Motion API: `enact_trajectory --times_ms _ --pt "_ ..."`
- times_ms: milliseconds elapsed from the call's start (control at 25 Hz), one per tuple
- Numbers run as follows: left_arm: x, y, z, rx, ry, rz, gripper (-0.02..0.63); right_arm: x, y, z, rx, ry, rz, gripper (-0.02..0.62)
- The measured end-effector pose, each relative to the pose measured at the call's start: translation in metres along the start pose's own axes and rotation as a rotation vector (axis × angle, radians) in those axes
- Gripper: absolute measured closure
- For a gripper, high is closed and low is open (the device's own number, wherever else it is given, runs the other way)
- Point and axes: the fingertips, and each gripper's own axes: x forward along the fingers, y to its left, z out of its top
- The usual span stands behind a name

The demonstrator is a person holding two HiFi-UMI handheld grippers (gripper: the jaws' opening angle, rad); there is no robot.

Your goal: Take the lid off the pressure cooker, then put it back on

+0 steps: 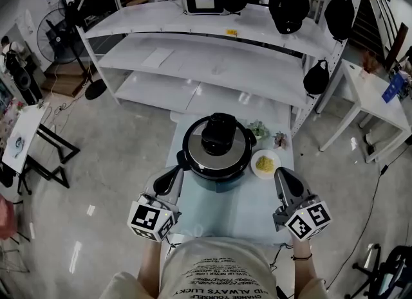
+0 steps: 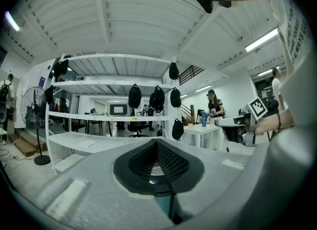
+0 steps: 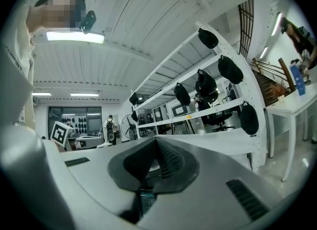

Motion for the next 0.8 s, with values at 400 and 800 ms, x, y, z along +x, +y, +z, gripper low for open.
enact_trajectory --times_ms 400,800 --pt "0.0 0.003 -0.006 0.0 0.024 -0.005 0.581 -0.002 -0.006 -0.001 -0.018 0.001 -0.042 0.591" --pt "0.0 0.005 -0.013 -0.008 0.032 -0.002 0.581 -0.001 -0.006 -0.003 -0.036 0.007 -0.06 0.591"
